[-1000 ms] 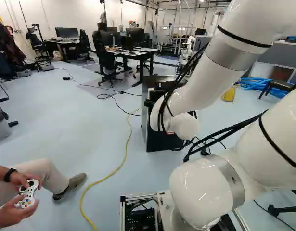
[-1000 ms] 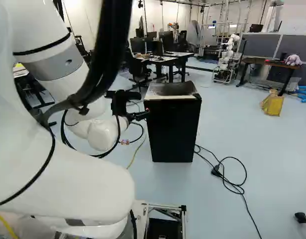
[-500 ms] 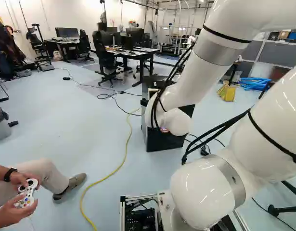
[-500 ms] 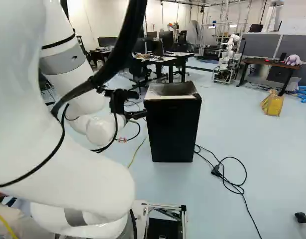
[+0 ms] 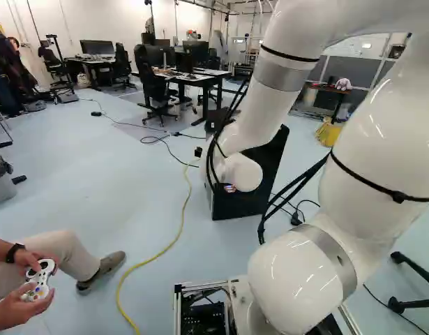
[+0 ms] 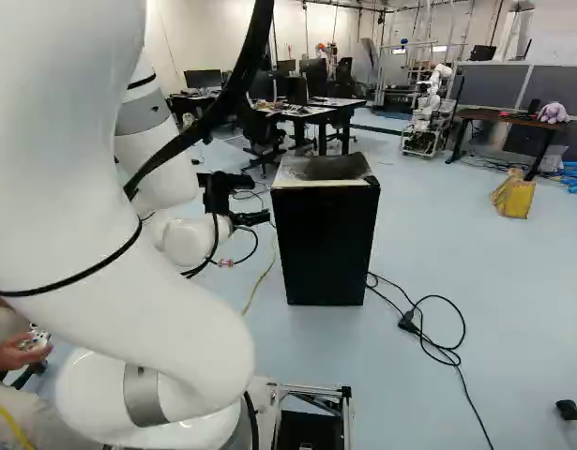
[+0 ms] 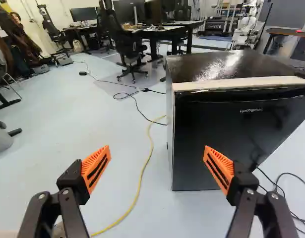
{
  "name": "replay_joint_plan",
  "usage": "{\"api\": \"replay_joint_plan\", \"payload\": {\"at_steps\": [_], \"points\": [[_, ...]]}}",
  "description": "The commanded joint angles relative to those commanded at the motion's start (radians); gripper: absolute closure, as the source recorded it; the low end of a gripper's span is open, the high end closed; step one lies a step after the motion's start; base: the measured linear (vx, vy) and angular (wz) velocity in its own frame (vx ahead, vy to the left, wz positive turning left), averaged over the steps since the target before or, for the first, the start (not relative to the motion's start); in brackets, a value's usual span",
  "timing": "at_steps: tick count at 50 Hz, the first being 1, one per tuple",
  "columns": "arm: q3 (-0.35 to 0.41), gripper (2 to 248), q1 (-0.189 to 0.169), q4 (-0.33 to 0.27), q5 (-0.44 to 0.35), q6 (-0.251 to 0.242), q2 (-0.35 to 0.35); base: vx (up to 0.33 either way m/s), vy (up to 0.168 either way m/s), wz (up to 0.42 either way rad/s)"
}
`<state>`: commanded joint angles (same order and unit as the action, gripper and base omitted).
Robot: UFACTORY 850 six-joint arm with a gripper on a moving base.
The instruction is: Grab a drink from the fridge
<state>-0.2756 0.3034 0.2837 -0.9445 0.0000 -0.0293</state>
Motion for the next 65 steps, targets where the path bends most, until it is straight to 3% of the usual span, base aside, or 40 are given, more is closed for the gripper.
{"api": "replay_joint_plan", "payload": {"at_steps": [26, 65], "points": [[-0.098, 3, 0.056, 0.068, -0.042, 0.0, -0.161, 0.0, 0.0, 0.0], [-0.251, 3, 0.101, 0.223, -0.145, 0.0, -0.383, 0.0, 0.0, 0.0]]}}
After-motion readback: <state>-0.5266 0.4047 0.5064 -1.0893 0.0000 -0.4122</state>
